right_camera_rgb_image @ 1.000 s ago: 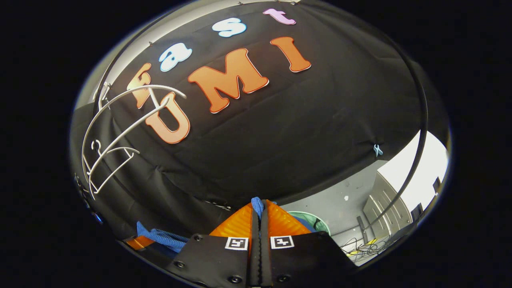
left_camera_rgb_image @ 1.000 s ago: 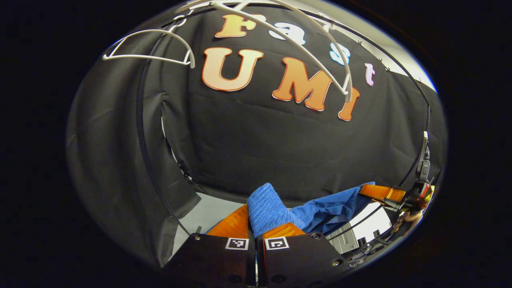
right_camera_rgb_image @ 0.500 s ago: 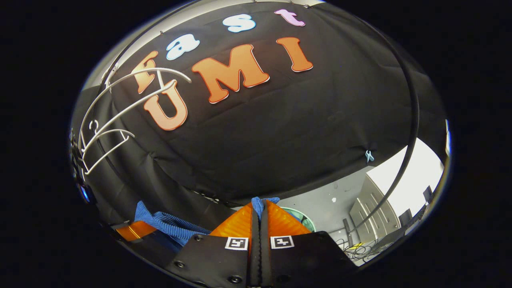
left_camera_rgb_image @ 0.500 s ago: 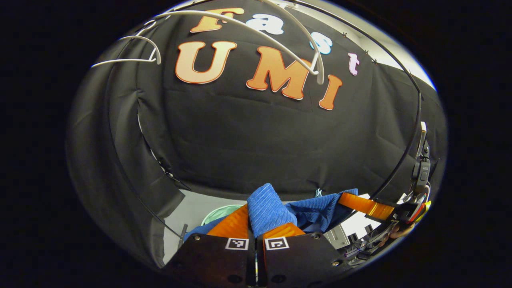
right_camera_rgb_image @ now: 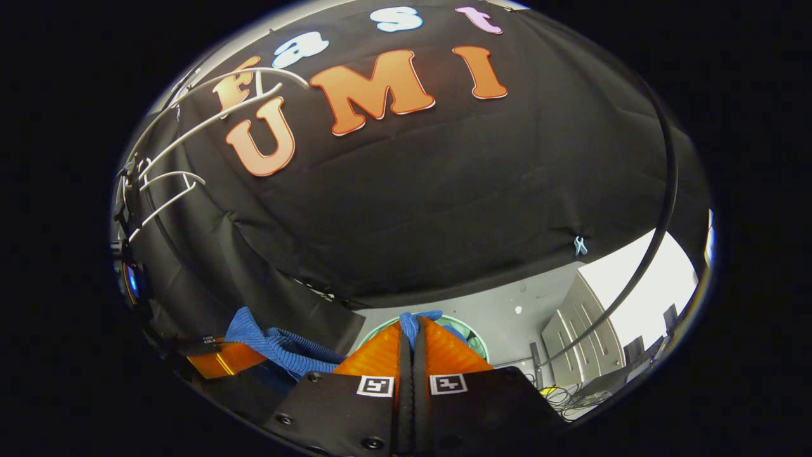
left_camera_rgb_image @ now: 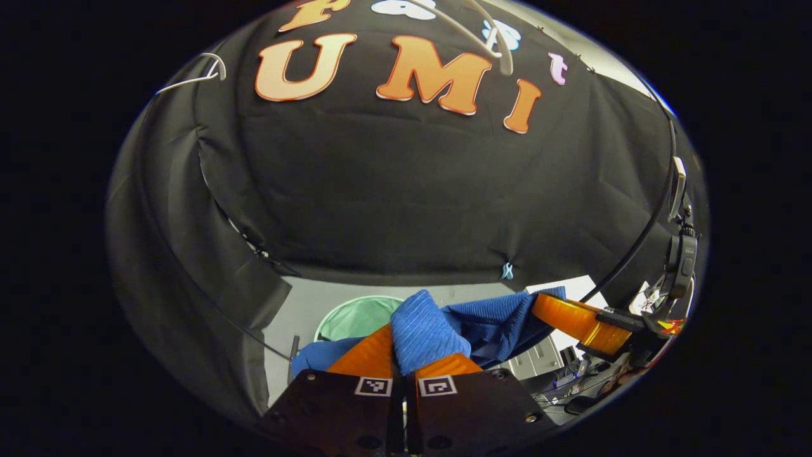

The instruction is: Grasp the clothes on the hanger with both hands and then place them into the laundry hamper below.

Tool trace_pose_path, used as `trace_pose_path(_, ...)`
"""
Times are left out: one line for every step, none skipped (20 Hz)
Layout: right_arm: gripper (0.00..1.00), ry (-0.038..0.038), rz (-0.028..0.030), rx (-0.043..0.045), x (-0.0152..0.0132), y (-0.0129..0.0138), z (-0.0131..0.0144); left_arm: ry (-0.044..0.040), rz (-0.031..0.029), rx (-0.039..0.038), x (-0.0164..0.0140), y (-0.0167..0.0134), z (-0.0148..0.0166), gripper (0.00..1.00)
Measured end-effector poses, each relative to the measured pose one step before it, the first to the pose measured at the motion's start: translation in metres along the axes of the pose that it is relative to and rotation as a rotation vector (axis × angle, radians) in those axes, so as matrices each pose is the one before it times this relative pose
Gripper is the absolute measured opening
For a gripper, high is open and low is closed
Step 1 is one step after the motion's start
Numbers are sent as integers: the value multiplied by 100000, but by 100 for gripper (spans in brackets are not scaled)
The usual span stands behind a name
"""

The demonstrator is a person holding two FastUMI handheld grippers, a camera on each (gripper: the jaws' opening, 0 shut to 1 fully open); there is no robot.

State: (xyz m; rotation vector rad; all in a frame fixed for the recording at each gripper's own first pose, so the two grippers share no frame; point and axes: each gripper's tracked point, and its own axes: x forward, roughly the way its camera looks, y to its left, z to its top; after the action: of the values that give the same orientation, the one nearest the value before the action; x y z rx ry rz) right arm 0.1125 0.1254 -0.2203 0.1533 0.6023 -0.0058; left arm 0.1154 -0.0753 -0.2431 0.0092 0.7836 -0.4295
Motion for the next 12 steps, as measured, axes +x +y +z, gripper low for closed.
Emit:
trace_pose_path(7,2135,-1609,-1095,321,-525,-671,2215,1135,198,420,461,-599,2)
trace_pose_path(7,2088,-1466,-915,418,-352,-678,2049,844,262,569,345,-548,2)
trace_pose_path(7,1886,-819,-627,594,-138,-625,1887,976,192,662,418,-543,2)
trace_pose_path(7,1997,-88,-480,637,18,-695,1805,975,88,645,152,-440,3)
trace_pose_path(8,2729,-169,-570,717,59,-921,1935,640,48,772,197,-574,3)
trace_pose_path(8,2674,-669,-1016,825,-103,-844,2347,327,95,870,276,-454,4)
trace_pose_path(8,2742,-782,-1027,720,-329,-959,2723,593,56,995,471,-516,4)
trace_pose_path(8,3743,-672,-848,927,-10,-949,3147,1104,15,835,547,-884,4)
trace_pose_path(8,6012,-748,-542,620,80,-1317,3461,1203,-642,648,506,-821,4)
trace_pose_path(8,5115,-966,-28,706,64,-1079,3928,838,-1064,850,369,-1263,4)
trace_pose_path(8,3682,-984,-30,1026,5,-866,4553,590,-1165,673,-42,-886,5)
trace_pose_path(8,2914,-1416,-47,1035,-148,-558,4092,515,-890,800,2,-831,5)
